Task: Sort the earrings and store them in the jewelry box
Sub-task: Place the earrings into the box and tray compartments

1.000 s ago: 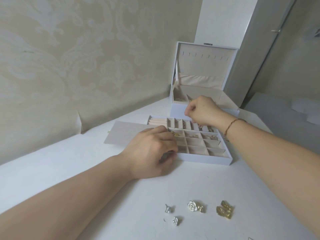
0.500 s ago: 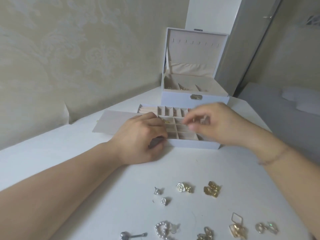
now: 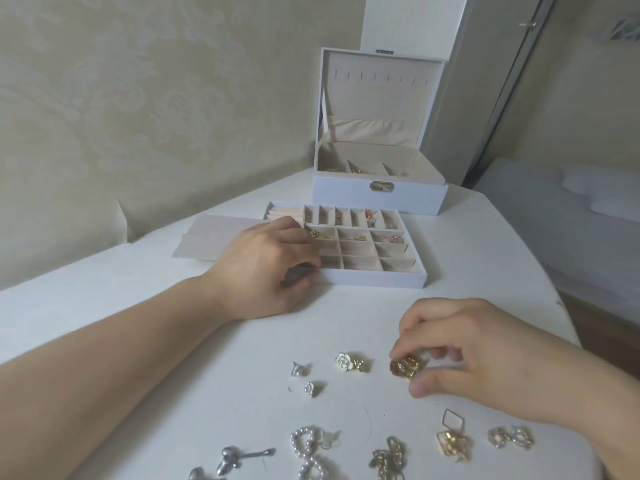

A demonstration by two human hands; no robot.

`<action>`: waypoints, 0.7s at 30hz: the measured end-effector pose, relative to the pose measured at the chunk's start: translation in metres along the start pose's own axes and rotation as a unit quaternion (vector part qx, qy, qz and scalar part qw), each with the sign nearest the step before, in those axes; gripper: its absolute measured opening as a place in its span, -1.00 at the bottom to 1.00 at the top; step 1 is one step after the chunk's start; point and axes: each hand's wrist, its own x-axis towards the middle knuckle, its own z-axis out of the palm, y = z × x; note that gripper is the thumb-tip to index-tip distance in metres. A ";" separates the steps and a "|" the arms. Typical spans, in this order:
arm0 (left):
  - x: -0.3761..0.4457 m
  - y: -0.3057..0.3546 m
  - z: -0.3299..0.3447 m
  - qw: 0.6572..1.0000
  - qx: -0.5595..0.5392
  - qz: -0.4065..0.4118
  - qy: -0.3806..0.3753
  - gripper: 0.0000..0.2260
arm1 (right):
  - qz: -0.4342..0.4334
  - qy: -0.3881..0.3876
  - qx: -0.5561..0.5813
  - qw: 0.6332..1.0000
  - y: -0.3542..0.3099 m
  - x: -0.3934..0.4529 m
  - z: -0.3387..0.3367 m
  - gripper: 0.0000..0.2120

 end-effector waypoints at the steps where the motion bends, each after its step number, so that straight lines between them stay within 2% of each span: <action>1: 0.000 0.000 0.000 1.000 -0.001 -0.001 -0.001 -0.91 | -0.008 0.014 -0.004 1.000 0.000 0.001 0.001 -0.86; 6: 0.001 0.004 -0.002 1.000 0.000 -0.011 0.021 -0.92 | -0.037 0.043 -0.034 0.998 0.006 0.003 0.007 -0.95; 9: 0.002 0.008 -0.006 0.991 -0.001 -0.097 0.096 -0.85 | -0.046 0.069 -0.031 0.996 0.010 0.003 0.008 -0.96; 12: 0.003 0.002 -0.006 0.975 0.028 -0.179 0.130 -0.83 | -0.029 0.155 0.039 0.987 0.012 0.012 -0.003 -0.85; 14: 0.002 -0.003 -0.005 0.971 0.038 -0.200 0.123 -0.80 | -0.025 0.224 0.078 0.971 0.010 0.033 -0.016 -0.82; 16: 0.002 -0.005 -0.003 0.973 0.042 -0.198 0.115 -0.77 | -0.023 0.262 0.099 0.960 0.005 0.064 -0.025 -0.84; 21: 0.003 -0.005 -0.002 0.977 0.043 -0.179 0.107 -0.79 | -0.021 0.210 -0.028 0.977 -0.002 0.139 -0.018 -0.97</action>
